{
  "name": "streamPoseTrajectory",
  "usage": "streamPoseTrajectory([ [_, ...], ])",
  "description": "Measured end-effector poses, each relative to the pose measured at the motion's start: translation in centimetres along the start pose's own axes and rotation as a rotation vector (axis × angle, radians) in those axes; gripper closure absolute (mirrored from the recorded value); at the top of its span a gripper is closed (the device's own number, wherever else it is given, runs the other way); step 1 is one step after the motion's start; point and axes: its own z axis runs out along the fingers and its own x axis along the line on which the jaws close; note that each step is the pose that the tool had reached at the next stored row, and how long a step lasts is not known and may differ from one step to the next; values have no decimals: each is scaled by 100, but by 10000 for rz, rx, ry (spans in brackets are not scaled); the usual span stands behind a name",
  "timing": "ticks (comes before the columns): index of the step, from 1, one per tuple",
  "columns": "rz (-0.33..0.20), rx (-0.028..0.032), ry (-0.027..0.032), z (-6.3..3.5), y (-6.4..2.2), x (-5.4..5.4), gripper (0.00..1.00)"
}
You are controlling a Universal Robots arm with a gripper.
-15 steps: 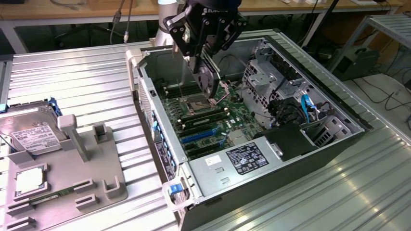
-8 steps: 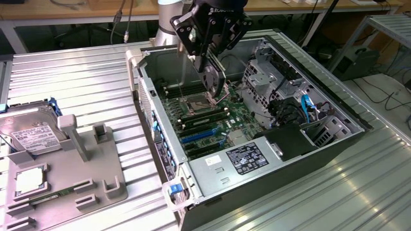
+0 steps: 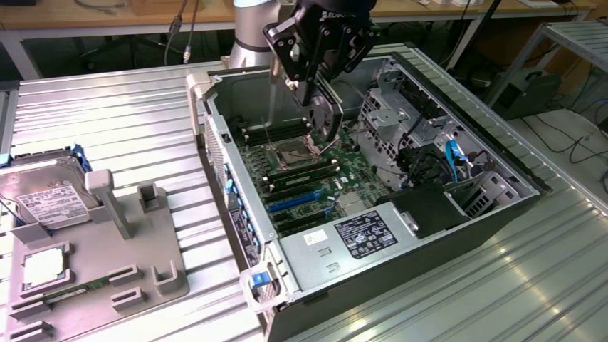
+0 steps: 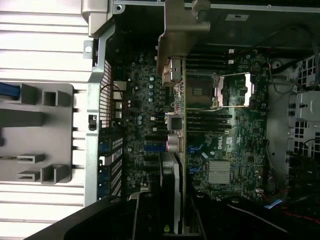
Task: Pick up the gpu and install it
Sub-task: 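Pick up the gpu and move the gpu toward the slot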
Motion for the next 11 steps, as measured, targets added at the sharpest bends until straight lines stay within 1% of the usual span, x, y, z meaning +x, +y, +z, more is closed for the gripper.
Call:
streamPoseTrajectory([
  [7, 0, -1, -1, 1, -3, -84, 72],
  [11, 0, 0, 0, 2, -4, -150, 72],
])
